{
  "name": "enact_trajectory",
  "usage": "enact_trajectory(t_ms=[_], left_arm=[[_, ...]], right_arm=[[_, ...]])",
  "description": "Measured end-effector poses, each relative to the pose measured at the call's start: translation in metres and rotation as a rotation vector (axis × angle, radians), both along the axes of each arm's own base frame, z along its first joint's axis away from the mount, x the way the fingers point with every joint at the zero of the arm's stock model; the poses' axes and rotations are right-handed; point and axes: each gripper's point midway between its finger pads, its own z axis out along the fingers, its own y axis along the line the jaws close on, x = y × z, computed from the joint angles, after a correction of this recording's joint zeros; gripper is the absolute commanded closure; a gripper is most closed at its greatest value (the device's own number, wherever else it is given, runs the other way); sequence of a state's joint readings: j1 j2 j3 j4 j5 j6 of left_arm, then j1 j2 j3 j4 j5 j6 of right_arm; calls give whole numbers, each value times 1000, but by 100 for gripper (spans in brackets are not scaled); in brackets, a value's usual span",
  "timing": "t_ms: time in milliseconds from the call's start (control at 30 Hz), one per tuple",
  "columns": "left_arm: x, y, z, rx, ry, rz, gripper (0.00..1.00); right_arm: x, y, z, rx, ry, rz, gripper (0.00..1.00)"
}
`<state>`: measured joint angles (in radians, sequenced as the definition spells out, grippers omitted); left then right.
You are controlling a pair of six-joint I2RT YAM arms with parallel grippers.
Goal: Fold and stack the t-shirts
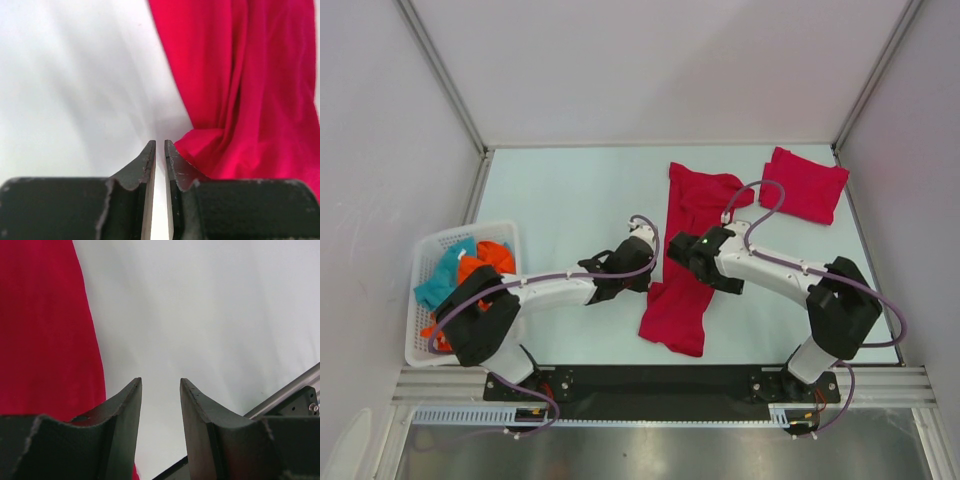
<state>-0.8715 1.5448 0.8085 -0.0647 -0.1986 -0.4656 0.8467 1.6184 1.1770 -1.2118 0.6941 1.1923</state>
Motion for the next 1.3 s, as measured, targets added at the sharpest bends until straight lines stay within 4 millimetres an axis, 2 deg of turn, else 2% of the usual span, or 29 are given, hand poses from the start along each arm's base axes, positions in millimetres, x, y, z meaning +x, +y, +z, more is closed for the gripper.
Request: enact_trajectory(t_ms=[67,100,267,700,767,800,900,933,1067,1167,1300], left_arm=[[-2,2,-2,12,8,-1,64],[-2,3,-2,15,9,-2,51],[-3,5,-4,22,18,0,50],[-6,2,-4,10,30,-15,57],[-8,0,-4,5,35,-23,53],[-9,-1,-4,3,38,-28,43],[-11,-3,-4,-1,42,-37,29],[-11,-3,-4,-4,45,-37,28],[-13,-5,-4,-5,45,-44,28],[-15,-9,-2,-9,42,-53,33],[-16,-10,-6,-6,51,-58,51]], right_arm=[[-1,-1,1,1,-1,0,58],[-1,-1,1,1,-2,0,58],[-2,-3,1,-2,0,0,58],[-4,-5,0,-9,5,-2,58],[-5,-6,0,-11,7,-2,58],[-5,-6,0,-12,8,-2,58],[-5,-6,0,-13,9,-3,58],[-6,-7,-1,-15,11,-3,58],[-7,-8,-2,-20,14,-3,58],[-7,-9,-2,-21,15,-3,58],[-8,-9,-2,-19,13,-6,58]])
